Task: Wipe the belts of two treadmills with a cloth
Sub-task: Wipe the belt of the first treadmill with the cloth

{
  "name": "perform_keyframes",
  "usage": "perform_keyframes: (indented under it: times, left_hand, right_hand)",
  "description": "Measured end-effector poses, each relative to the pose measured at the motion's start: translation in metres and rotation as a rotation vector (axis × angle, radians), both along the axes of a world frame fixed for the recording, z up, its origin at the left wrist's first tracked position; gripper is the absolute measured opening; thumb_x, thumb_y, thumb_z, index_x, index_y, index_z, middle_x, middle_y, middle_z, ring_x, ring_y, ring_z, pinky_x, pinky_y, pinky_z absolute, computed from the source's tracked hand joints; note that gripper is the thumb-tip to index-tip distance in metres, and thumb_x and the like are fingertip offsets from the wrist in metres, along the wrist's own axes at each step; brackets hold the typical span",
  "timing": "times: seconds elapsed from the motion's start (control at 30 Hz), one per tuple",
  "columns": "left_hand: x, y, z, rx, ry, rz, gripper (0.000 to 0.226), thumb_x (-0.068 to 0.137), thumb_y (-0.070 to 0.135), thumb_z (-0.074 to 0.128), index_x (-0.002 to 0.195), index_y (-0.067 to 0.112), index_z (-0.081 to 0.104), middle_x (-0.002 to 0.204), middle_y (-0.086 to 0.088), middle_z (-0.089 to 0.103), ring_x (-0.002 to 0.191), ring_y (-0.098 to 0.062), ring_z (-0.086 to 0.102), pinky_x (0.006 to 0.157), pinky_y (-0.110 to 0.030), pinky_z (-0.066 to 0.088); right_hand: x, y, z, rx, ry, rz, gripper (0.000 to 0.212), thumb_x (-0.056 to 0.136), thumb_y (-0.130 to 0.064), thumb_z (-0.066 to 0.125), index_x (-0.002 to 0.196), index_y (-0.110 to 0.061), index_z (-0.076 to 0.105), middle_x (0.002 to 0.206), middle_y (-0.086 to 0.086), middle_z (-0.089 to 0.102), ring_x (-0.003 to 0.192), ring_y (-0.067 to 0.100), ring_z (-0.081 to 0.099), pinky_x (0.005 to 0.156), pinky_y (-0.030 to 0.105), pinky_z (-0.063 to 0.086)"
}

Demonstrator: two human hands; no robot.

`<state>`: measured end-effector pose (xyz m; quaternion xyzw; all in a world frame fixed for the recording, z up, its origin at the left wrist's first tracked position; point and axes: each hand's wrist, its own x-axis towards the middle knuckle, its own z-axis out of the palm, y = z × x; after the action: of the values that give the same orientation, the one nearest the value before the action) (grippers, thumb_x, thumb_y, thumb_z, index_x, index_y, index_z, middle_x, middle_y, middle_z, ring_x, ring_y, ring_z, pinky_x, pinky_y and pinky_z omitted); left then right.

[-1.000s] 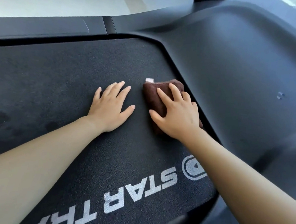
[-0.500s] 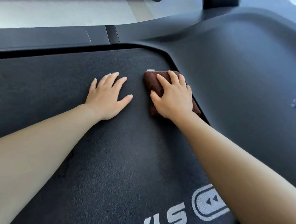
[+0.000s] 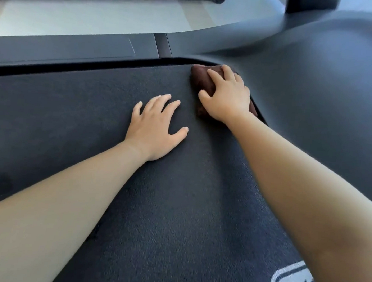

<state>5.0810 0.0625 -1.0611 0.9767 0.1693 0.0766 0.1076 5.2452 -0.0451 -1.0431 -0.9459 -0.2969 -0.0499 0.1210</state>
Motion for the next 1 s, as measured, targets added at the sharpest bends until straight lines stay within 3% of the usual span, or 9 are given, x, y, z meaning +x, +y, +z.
perform_keyframes:
  times: [0.13,0.43,0.8,1.0]
  left_hand:
    - [-0.004,-0.001,0.003,-0.008,-0.019,0.011,0.065,0.087,0.055,0.039,0.144,0.024,0.031,0.154,0.003,0.023,0.142,-0.015,0.016,0.116,-0.043,0.009]
    - [-0.055,0.005,0.004,-0.021,0.002,-0.050,0.058,0.094,0.044,0.038,0.146,0.021,0.028,0.156,0.000,0.021,0.143,-0.017,0.015,0.115,-0.041,0.010]
    - [-0.029,0.025,0.003,-0.004,0.047,-0.034,0.065,0.091,0.052,0.036,0.147,0.023,0.023,0.157,0.003,0.015,0.144,-0.015,0.009,0.116,-0.042,0.007]
    - [-0.024,0.027,-0.003,-0.016,-0.025,-0.010,0.069,0.086,0.056,0.034,0.146,0.022,0.028,0.155,0.006,0.021,0.143,-0.012,0.014,0.116,-0.040,0.008]
  right_hand:
    - [-0.033,-0.032,0.005,-0.053,0.025,0.010,0.064,0.084,-0.055,0.044,0.143,-0.032,0.035,0.157,0.004,0.019,0.139,0.030,0.021,0.105,0.045,0.027]
    - [-0.139,-0.066,-0.001,0.011,-0.008,0.023,0.060,0.083,-0.052,0.048,0.138,-0.031,0.042,0.155,0.002,0.025,0.140,0.029,0.021,0.104,0.045,0.026]
    - [-0.086,0.005,0.000,0.030,-0.015,0.044,0.053,0.088,-0.048,0.045,0.137,-0.030,0.043,0.154,0.002,0.026,0.141,0.029,0.018,0.107,0.048,0.023]
    - [-0.030,0.054,-0.004,0.050,-0.045,0.082,0.052,0.087,-0.049,0.044,0.136,-0.029,0.045,0.151,0.003,0.030,0.137,0.028,0.024,0.105,0.045,0.025]
